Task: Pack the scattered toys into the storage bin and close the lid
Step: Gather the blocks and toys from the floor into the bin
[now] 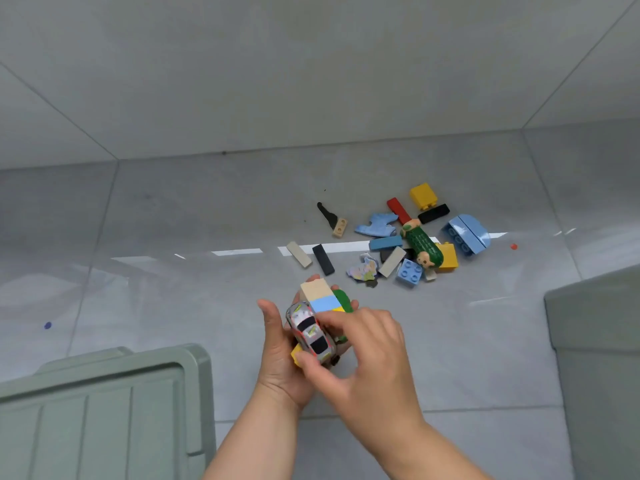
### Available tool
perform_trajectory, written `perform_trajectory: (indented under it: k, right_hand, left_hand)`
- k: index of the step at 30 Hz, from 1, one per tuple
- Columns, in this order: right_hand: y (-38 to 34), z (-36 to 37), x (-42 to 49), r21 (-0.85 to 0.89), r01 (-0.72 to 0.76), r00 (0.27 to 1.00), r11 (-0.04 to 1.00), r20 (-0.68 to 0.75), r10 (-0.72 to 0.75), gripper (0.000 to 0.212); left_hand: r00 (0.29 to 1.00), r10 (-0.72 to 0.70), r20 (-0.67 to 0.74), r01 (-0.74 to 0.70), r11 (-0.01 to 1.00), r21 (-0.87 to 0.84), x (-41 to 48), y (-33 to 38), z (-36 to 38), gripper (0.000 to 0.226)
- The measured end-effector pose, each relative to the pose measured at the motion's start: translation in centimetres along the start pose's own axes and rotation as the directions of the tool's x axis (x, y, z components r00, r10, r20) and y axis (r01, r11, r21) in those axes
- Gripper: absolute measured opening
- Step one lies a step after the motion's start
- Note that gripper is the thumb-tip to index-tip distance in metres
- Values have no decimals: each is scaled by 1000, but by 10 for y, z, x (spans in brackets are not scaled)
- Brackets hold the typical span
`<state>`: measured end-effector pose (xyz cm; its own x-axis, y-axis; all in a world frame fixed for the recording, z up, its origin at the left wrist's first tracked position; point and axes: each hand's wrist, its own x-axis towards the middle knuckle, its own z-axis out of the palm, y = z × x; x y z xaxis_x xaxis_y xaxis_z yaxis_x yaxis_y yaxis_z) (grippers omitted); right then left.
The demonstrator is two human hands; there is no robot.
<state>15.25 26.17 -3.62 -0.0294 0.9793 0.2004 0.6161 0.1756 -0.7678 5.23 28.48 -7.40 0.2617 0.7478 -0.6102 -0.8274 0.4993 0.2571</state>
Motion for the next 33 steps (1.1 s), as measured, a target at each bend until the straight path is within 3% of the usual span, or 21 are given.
perform_trajectory:
  k: [2,4,7,8,9,11,14,16,21,24,28,30,32,33]
  right_hand:
    - [2,8,-7,-109,64,998,992,13,-63,35]
    - [-1,9,-5,-79,100,994,992,47,-96,39]
    - [14,0,25,201,-87,996,976,46,79,36]
    - [28,-1,41,200,-160,987,967,17,160,33]
    - [45,0,56,106,-221,975,970,14,220,33]
    - [76,7,79,-157,-322,926,934,152,345,40]
    - [95,24,88,-452,-200,867,869,331,372,47]
    - [96,28,88,-500,-153,886,852,313,342,45]
    - [95,30,82,-488,-303,872,819,206,445,51]
    - [91,30,65,-355,-362,852,862,250,461,62]
    - [76,25,30,-52,-510,816,859,288,502,48]
    - [59,18,18,225,-655,755,722,238,611,34]
    - [32,8,5,534,-677,700,506,258,666,16]
    - [17,2,-3,603,-667,695,437,293,657,14]
  left_hand:
    - [999,14,35,-15,999,32,-2,-2,-2,97]
    - [999,18,43,-19,1000,18,-4,0,-5,88]
    - [999,34,11,-33,999,-29,-5,8,-6,87]
    - [999,42,12,-42,999,-31,-5,10,-5,78]
    - [999,41,11,-40,999,-34,-6,11,-4,70]
    - [1000,30,-1,-30,999,-41,-8,11,-3,65]
    - [1000,19,-14,-20,999,-31,-10,12,-4,66]
    - [1000,22,-17,-22,999,-28,-13,13,-4,65]
    - [999,29,-27,-29,999,-20,-22,18,-10,64]
    - [998,40,-37,-41,999,-11,-27,17,-12,63]
    - [992,63,-109,-62,998,12,-35,13,-16,64]
    - [983,81,-163,-76,996,38,-40,11,-21,64]
    - [977,92,-190,-81,995,64,-48,8,-23,65]
    - [978,92,-189,-79,994,75,-53,5,-23,66]
